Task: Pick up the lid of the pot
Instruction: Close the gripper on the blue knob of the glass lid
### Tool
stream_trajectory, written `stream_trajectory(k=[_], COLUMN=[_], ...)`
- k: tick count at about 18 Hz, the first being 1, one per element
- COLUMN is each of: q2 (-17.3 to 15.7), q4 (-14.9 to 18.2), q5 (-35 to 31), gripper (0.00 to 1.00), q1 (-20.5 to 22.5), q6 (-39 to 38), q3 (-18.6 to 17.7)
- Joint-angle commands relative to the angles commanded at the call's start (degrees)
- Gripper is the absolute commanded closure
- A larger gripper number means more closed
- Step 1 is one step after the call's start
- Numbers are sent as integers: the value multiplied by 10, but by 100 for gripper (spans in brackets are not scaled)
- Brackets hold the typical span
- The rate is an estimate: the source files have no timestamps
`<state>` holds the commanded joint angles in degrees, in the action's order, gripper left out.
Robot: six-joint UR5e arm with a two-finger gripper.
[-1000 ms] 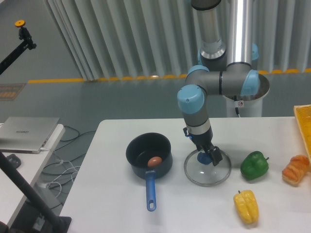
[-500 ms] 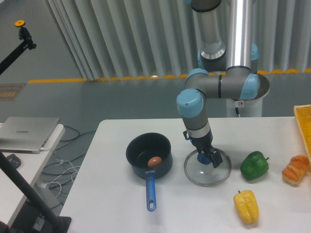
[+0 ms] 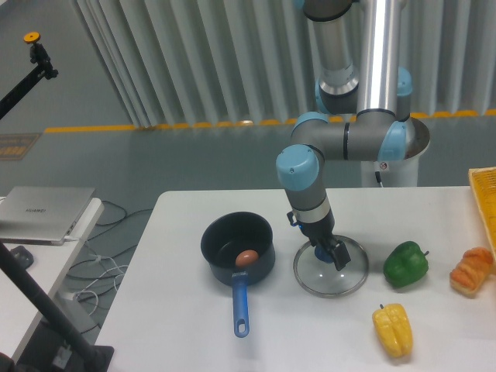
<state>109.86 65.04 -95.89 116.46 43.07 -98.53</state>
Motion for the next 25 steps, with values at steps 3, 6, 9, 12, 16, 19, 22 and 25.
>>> stream_trajectory(k=[3,6,9,12,16,19,22,25], q2=[0,0,0,-1,0,-1,0,0], q4=[1,1,2,2,2,2,2,2], q5=[0,-1,-2,-2,-2,-2,-2,-2], gripper=[0,0,1,1,3,4,11,17], q1=[0,0,1,1,1,2,2,2], q6=[3,4,4,4,5,5,5,4], q3=[-2,-3,-4,-4,-4,-4,-4,-5])
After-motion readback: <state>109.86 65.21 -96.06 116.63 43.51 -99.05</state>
